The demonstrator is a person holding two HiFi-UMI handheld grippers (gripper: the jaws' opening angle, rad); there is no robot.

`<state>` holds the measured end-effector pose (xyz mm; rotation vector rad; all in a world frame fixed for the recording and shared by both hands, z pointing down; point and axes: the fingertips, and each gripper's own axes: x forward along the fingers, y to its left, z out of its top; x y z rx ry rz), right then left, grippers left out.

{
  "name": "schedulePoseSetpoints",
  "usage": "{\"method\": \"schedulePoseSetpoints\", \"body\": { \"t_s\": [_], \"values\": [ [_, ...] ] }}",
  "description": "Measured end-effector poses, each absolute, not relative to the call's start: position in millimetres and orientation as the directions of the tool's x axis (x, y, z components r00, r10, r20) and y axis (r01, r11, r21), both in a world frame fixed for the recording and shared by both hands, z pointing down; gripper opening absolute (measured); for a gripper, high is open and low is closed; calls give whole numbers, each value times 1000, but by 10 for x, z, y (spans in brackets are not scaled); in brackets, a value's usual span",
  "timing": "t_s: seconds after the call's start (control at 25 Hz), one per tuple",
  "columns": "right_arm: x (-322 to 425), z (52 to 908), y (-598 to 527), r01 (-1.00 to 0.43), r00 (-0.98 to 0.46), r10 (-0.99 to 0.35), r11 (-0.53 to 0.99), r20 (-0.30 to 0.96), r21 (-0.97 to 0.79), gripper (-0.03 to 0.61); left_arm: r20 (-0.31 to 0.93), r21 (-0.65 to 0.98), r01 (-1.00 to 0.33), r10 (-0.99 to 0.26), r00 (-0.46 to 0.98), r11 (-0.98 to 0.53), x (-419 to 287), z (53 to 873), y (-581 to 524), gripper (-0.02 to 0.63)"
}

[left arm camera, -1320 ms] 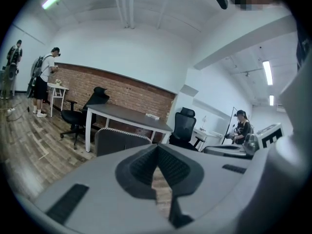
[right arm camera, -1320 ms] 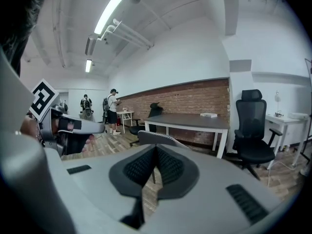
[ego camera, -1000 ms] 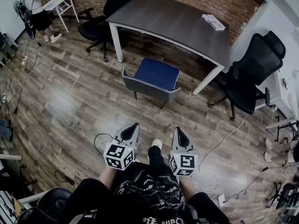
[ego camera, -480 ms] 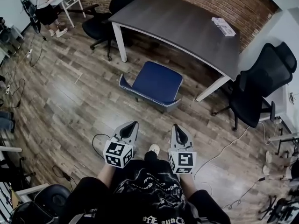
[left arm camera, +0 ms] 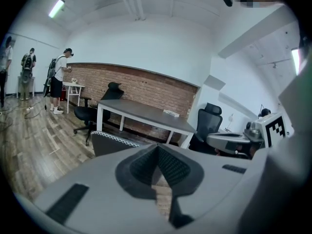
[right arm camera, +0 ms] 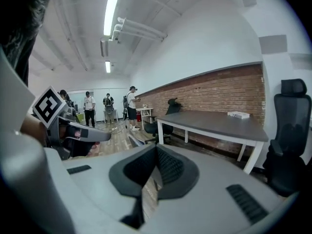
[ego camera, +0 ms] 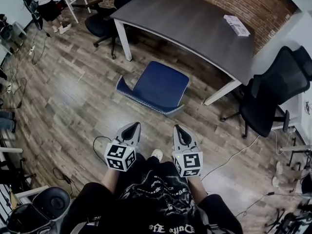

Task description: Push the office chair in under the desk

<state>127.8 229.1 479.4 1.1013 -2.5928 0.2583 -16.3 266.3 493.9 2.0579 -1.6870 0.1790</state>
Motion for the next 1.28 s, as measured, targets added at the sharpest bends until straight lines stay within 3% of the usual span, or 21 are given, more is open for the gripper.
{"method": "schedulePoseSetpoints", "body": {
  "t_s": [0.56, 1.0, 1.28],
  "values": [
    [1086, 4874, 2118, -707, -669, -637, 704, 382, -65, 4, 409, 272, -958, -890, 203, -93, -493, 5006, 2370, 6],
    [772, 5044, 1734, -697, -648, -577, 713, 497, -80, 5, 539, 92, -934, -772, 338, -344, -677, 5216, 1836, 6],
    [491, 5231, 1664, -652, -642, -491, 754, 589, -81, 5, 631, -15, -826, -646, 430, -564, -667, 5321, 1617, 6]
  ]
}}
